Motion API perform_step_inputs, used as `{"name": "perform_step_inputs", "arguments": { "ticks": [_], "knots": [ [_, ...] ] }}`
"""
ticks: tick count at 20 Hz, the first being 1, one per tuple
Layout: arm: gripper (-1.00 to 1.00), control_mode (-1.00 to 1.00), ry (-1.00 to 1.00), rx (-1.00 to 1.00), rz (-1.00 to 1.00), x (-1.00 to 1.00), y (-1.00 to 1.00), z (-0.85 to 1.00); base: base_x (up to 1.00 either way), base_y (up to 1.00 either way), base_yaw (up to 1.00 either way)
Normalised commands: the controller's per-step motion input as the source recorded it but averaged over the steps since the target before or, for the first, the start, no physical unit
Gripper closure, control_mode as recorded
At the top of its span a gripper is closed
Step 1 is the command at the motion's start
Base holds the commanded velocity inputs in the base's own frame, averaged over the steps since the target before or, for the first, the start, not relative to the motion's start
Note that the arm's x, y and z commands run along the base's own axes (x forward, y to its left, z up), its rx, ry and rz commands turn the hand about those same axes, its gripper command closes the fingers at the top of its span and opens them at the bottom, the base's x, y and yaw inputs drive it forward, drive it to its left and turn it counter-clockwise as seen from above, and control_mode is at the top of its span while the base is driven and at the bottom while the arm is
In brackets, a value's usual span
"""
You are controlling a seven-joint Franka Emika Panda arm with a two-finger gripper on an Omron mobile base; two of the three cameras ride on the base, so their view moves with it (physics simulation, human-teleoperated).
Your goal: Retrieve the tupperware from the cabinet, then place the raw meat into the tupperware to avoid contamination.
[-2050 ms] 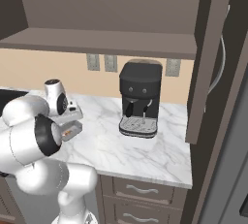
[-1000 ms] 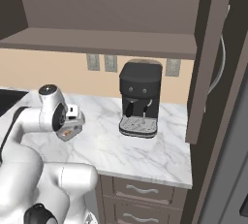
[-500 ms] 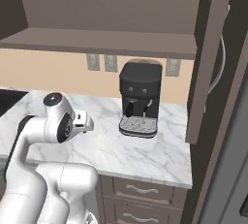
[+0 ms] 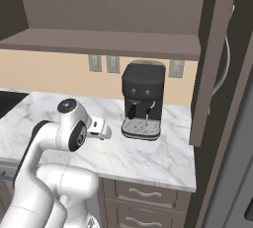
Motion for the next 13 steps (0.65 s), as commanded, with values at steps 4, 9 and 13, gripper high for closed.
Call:
{"name": "perform_step_inputs", "arguments": {
  "ticks": [4, 9, 13],
  "knots": [
    [-1.00, -1.00, 0.03, 0.05, -0.08, 0.00, -0.54, 0.00, 0.00, 0.00, 0.00],
    [-1.00, -1.00, 0.05, 0.08, -0.03, 0.00, -0.44, -0.02, 0.00, 0.00, 0.00],
    [-1.00, -1.00, 0.05, 0.08, -0.01, 0.00, -0.39, -0.06, 0.00, 0.00, 0.00]
  ]
}}
